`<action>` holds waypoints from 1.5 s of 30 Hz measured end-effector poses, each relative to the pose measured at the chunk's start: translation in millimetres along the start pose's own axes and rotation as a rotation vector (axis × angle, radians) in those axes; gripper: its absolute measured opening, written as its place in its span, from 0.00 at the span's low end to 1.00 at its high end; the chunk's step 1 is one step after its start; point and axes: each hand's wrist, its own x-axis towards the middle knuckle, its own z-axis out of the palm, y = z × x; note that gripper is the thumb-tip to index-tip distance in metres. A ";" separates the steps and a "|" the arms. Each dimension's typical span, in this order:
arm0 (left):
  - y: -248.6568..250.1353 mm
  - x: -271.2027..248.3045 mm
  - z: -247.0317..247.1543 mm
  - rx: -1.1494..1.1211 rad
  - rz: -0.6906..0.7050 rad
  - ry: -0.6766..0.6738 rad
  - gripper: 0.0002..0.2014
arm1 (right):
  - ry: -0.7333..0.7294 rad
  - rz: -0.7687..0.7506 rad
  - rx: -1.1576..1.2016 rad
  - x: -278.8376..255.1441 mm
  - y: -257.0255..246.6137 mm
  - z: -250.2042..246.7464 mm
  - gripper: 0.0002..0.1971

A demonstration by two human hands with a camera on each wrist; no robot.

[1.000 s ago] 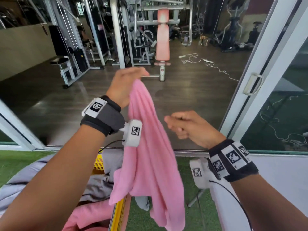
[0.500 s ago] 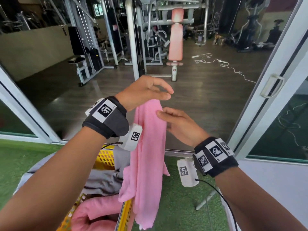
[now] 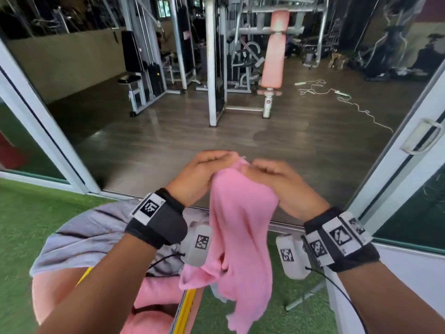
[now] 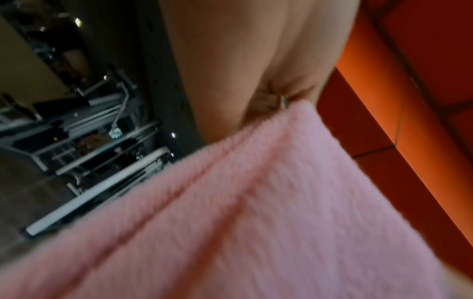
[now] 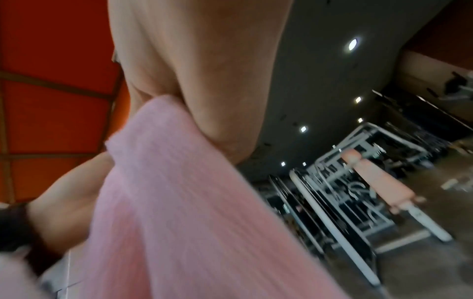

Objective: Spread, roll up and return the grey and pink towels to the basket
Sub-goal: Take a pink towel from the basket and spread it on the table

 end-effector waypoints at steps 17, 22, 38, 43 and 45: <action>-5.7 -19.8 -9.4 -0.030 -0.067 0.197 0.18 | 0.084 0.061 0.175 -11.5 1.1 8.2 0.26; -4.0 -23.9 2.5 0.046 -0.030 0.083 0.16 | 0.029 0.000 0.015 0.0 -13.8 16.0 0.23; 9.5 -25.9 -13.5 0.284 0.117 0.331 0.13 | 0.054 -0.046 -0.033 -9.9 2.1 18.0 0.21; -0.5 -30.7 8.0 0.352 0.014 0.073 0.09 | 0.101 -0.112 -0.057 2.7 -8.6 20.4 0.17; 10.7 -25.5 0.8 0.326 0.073 0.217 0.08 | 0.086 -0.062 -0.049 -2.2 5.0 24.3 0.11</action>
